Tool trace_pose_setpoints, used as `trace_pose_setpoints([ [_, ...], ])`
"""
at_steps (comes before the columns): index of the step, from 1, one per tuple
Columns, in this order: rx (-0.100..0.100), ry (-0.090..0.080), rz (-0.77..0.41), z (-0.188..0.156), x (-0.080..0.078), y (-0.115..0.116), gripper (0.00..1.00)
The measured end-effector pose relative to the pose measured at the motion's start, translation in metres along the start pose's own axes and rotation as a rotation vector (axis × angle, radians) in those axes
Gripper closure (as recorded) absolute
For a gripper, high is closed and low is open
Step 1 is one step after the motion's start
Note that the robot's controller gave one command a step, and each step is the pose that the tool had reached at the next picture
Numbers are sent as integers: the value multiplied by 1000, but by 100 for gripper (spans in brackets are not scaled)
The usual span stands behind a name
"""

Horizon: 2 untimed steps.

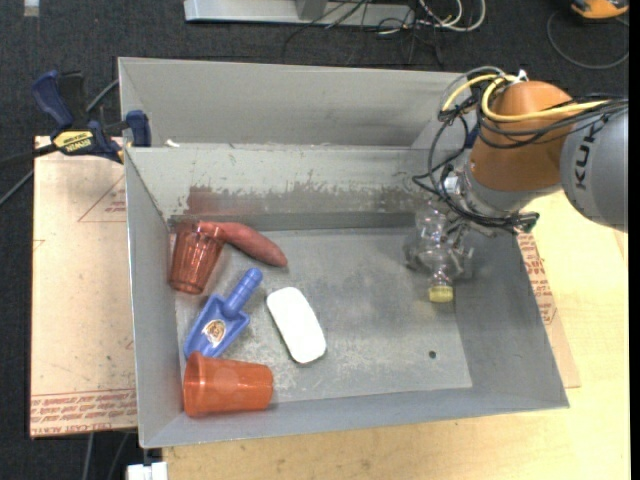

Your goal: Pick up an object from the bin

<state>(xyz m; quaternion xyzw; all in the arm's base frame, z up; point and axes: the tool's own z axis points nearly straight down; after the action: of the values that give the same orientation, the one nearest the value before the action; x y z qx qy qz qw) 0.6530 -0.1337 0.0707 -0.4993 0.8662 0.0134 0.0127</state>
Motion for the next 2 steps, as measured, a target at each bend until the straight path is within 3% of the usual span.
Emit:
trace_pose_setpoints([
  [2, 2, 1, -1, -5, 0, 0, 100],
])
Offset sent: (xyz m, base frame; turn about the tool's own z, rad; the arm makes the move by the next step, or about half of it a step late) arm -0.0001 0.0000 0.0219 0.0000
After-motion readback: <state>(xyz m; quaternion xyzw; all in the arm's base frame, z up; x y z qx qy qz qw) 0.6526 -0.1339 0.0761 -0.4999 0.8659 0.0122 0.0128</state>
